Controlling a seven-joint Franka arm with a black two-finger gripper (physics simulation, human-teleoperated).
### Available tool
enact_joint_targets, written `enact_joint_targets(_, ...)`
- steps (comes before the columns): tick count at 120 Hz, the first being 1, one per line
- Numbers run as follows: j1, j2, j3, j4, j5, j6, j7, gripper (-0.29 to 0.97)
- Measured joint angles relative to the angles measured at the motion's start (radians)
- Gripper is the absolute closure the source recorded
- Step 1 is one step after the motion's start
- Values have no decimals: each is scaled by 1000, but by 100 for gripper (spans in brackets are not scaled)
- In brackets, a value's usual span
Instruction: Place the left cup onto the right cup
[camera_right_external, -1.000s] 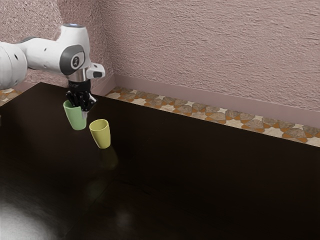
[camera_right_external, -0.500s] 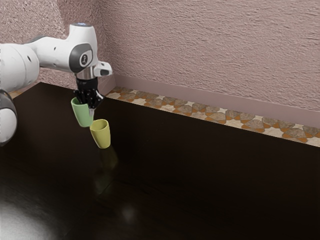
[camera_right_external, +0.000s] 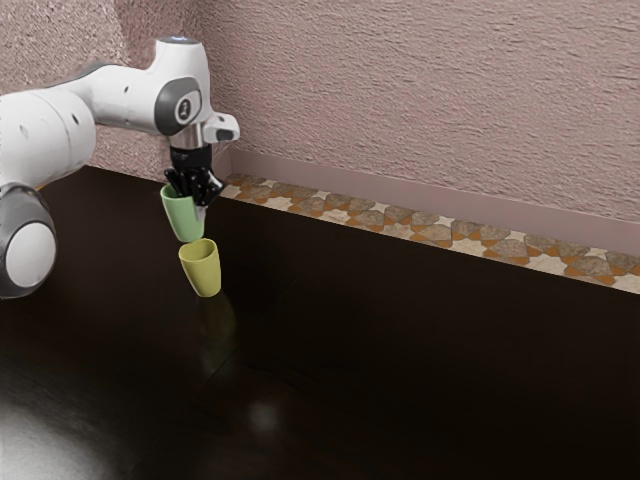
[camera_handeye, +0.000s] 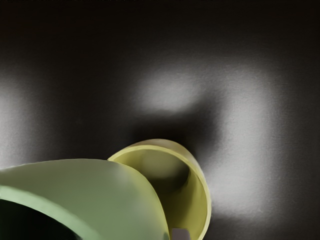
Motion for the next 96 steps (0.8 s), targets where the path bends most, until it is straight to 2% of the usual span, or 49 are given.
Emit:
enact_joint_targets(60, 5, 59, -6, 55, 1, -4, 13, 79)
enact_joint_targets(96, -21, 13, 2, -25, 1, 17, 11, 79)
